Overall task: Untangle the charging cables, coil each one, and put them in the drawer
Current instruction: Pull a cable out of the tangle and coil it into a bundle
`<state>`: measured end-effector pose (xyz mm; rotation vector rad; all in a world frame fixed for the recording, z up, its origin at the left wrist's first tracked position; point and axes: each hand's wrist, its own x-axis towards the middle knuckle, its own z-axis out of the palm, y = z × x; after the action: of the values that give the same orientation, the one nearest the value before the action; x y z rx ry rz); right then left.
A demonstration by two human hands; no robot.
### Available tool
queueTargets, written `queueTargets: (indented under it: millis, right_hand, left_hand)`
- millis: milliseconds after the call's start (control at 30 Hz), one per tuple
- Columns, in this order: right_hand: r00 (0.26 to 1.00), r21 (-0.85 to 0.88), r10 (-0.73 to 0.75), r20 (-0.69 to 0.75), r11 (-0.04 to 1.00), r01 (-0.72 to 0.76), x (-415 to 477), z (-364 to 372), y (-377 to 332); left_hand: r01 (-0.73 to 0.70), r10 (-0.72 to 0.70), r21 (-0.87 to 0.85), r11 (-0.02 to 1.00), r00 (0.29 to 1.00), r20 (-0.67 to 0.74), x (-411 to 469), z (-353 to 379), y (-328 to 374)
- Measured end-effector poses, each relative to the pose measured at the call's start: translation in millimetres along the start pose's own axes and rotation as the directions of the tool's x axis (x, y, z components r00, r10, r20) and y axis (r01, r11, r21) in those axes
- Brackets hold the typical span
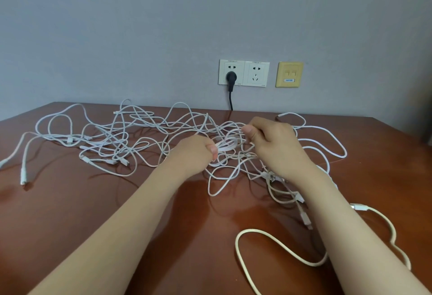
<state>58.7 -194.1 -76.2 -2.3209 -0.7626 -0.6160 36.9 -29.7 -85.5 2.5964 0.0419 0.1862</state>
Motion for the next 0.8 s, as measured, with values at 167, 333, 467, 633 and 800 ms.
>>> queueTargets:
  millis: [167,333,467,633,800]
  right_hand:
    - [0.991,0.096,0.068,-0.114,0.994,-0.057,2.5,-4.6,3.0]
    - [0.978,0.259,0.170,-0.124,0.957,-0.133,4.6,-8.4,11.2]
    - [0.974,0.268,0.223,-0.023,0.940,-0.209,3.9,-2.9,12.9]
    - [0.961,0.112,0.276,0.027,0.954,-0.277,4.0,1.9,12.8]
    - [0.973,0.065,0.173,0.154,0.981,-0.184,1.2,7.2,3.5]
  left_hand:
    - [-0.196,0.197,-0.024,0.980,0.980,0.028,-4.4,-1.5,4.8]
    - [-0.340,0.348,-0.174,0.924,0.937,0.016,-10.9,-3.3,17.5]
    - [-0.390,0.402,-0.312,0.867,0.915,-0.028,-13.6,-0.5,23.5]
    - [-0.325,0.272,-0.431,0.842,0.945,-0.180,-6.4,0.9,21.0]
    - [-0.153,-0.001,-0.646,0.748,0.973,-0.232,3.0,2.7,14.3]
